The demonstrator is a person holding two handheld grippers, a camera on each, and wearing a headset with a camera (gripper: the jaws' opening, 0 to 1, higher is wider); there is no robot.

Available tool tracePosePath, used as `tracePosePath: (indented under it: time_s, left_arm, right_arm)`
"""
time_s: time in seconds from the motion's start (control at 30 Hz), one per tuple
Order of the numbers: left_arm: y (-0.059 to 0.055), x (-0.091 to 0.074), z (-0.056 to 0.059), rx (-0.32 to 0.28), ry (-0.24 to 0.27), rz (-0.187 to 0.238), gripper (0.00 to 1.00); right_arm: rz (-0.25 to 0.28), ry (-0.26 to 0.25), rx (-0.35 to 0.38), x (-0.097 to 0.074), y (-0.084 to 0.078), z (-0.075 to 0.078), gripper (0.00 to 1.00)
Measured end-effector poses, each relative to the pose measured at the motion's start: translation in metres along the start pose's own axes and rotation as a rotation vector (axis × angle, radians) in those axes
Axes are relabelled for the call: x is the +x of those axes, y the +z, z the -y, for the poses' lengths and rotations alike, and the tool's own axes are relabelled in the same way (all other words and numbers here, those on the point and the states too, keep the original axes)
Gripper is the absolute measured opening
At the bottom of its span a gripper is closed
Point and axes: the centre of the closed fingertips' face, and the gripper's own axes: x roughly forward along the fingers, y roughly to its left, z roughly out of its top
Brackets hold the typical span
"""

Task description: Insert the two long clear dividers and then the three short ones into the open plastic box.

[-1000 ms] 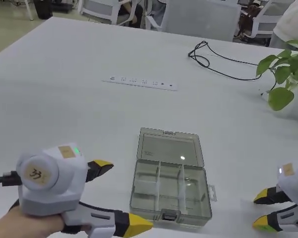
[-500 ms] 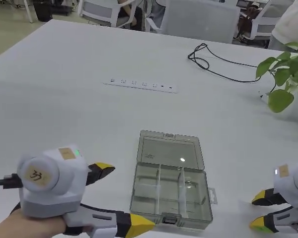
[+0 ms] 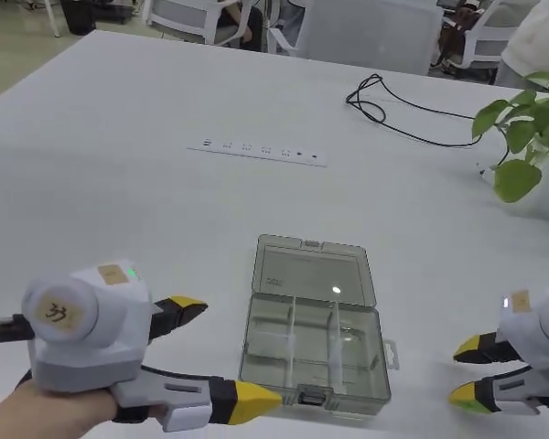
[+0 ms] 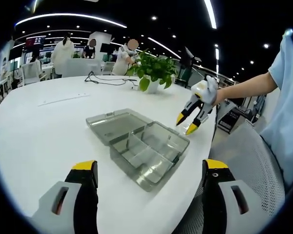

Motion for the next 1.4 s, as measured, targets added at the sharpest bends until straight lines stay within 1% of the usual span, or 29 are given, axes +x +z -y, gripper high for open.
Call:
tracePosePath:
  time_s: [0.27, 0.5, 0.67, 0.83, 0.9, 0.93, 1.0, 1.1, 1.17, 1.2, 1.23, 1.27, 1.3, 1.33, 1.37, 1.4]
  left_arm:
    - [0.003, 0.002, 0.002, 0.002, -0.006, 0.007, 0.89]
    - [0.002, 0.003, 0.002, 0.001, -0.009, 0.005, 0.89]
    - [0.005, 0.005, 0.005, -0.025, -0.017, 0.018, 0.87]
    - [0.008, 0.008, 0.007, -0.051, -0.025, 0.030, 0.85]
    - [0.010, 0.011, 0.009, -0.072, -0.034, 0.037, 0.84]
    - [0.012, 0.013, 0.010, -0.093, -0.036, 0.045, 0.82]
    - [0.015, 0.015, 0.012, -0.121, -0.050, 0.055, 0.80]
    - [0.021, 0.019, 0.011, -0.166, -0.054, 0.071, 0.76]
    - [0.025, 0.022, 0.015, -0.191, -0.075, 0.069, 0.72]
    - [0.024, 0.024, 0.018, -0.209, -0.084, 0.056, 0.69]
    - [0.025, 0.026, 0.023, -0.239, -0.112, 0.047, 0.67]
    - [0.030, 0.029, 0.030, -0.258, -0.155, 0.058, 0.65]
    - [0.032, 0.031, 0.032, -0.272, -0.162, 0.055, 0.62]
    - [0.034, 0.034, 0.033, -0.281, -0.166, 0.048, 0.59]
    - [0.038, 0.036, 0.036, -0.279, -0.178, 0.055, 0.58]
    - [0.041, 0.039, 0.038, -0.292, -0.185, 0.056, 0.57]
  right_arm:
    - [0.003, -0.003, -0.011, 0.000, 0.003, 0.000, 0.33]
    - [0.009, -0.010, -0.016, -0.003, 0.004, 0.003, 0.33]
    - [0.020, -0.021, -0.028, -0.007, 0.009, 0.002, 0.33]
    - [0.040, -0.034, -0.056, -0.013, 0.020, 0.001, 0.33]
    - [0.060, -0.046, -0.070, -0.017, 0.029, 0.001, 0.33]
    - [0.078, -0.048, -0.080, -0.021, 0.037, 0.000, 0.33]
    - [0.097, -0.055, -0.088, -0.025, 0.046, -0.001, 0.33]
    - [0.128, -0.074, -0.127, -0.034, 0.066, -0.004, 0.33]
    - [0.153, -0.081, -0.154, -0.038, 0.079, -0.006, 0.33]
    - [0.162, -0.084, -0.162, -0.039, 0.084, -0.007, 0.33]
    - [0.170, -0.085, -0.174, -0.041, 0.089, -0.009, 0.33]
    - [0.182, -0.092, -0.192, -0.043, 0.096, -0.010, 0.33]
    - [0.189, -0.098, -0.201, -0.044, 0.100, -0.011, 0.33]
    - [0.200, -0.094, -0.213, -0.046, 0.107, -0.014, 0.33]
    - [0.209, -0.101, -0.226, -0.047, 0.113, -0.015, 0.33]
    - [0.209, -0.103, -0.233, -0.047, 0.116, -0.017, 0.33]
